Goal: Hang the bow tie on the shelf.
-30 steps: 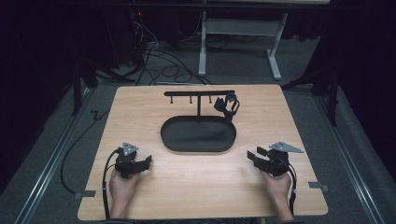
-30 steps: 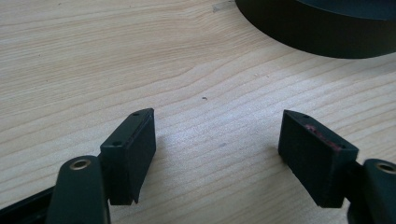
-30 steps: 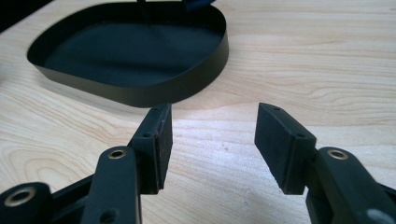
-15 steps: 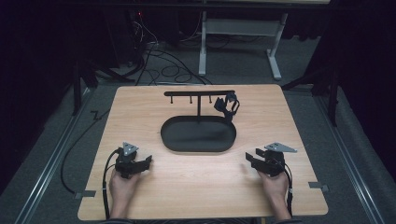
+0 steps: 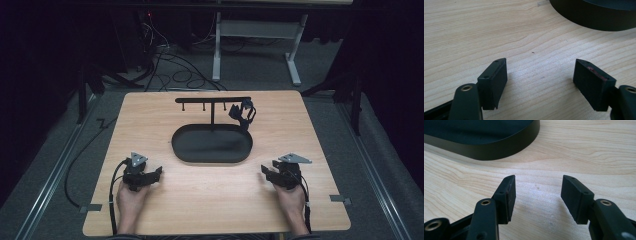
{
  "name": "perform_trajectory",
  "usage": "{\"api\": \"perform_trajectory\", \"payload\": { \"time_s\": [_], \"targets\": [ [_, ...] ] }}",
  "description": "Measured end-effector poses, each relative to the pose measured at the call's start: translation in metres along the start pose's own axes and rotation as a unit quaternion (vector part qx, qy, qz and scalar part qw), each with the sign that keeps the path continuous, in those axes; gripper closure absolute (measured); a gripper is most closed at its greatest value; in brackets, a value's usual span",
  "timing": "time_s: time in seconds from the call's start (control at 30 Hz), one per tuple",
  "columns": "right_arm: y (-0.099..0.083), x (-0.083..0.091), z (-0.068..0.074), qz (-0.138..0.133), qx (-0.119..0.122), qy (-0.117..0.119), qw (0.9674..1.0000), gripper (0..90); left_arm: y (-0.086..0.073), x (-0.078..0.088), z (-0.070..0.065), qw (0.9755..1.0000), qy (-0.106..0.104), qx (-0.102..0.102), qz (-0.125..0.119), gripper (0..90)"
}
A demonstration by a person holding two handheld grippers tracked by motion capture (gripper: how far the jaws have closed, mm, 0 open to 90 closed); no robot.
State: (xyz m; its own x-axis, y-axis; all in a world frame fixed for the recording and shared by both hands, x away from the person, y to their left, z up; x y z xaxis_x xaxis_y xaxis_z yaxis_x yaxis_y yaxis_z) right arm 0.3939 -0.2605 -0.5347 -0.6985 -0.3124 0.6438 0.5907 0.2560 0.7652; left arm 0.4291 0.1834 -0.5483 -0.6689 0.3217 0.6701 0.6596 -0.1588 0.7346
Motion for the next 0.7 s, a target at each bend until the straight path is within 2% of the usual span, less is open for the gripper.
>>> {"api": "perform_trajectory", "payload": {
  "time_s": [0.43, 0.5, 0.6, 0.7],
  "targets": [
    [-0.0042, -0.0061, 0.0020, 0.018, 0.009, -0.010, 0.9997, 45.6, 0.0000, 0.0001, -0.0002, 1.0000, 0.000, 0.000, 0.000, 27.8],
    [-0.0042, -0.0065, 0.0023, 0.019, 0.015, -0.012, 0.9996, 44.6, 0.0000, 0.0000, -0.0003, 1.0000, 0.000, 0.000, -0.001, 27.8],
    [-0.0042, -0.0082, 0.0078, 0.028, 0.046, -0.035, 0.9979, 41.9, 0.0000, 0.0000, -0.0003, 1.0000, 0.000, 0.000, -0.001, 27.8],
    [-0.0040, -0.0087, 0.0080, 0.029, 0.044, -0.032, 0.9981, 40.1, -0.0001, 0.0000, -0.0005, 1.0000, -0.001, -0.001, -0.001, 27.8]
  ]
}}
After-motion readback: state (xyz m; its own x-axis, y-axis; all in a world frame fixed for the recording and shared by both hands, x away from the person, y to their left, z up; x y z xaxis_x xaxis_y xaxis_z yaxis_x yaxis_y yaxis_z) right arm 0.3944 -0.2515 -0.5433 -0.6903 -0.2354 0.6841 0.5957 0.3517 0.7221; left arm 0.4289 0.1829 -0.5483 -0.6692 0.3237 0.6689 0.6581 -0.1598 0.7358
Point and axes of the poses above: each handheld gripper's, and its own axes: x roughly backward along the jaws, y roughly out of its top, z roughly to its left, the point moved 6 cm from there along -x, roughly forward along the jaws, and after that the axes turned 7 degrees about x, right-handed, at the moved point
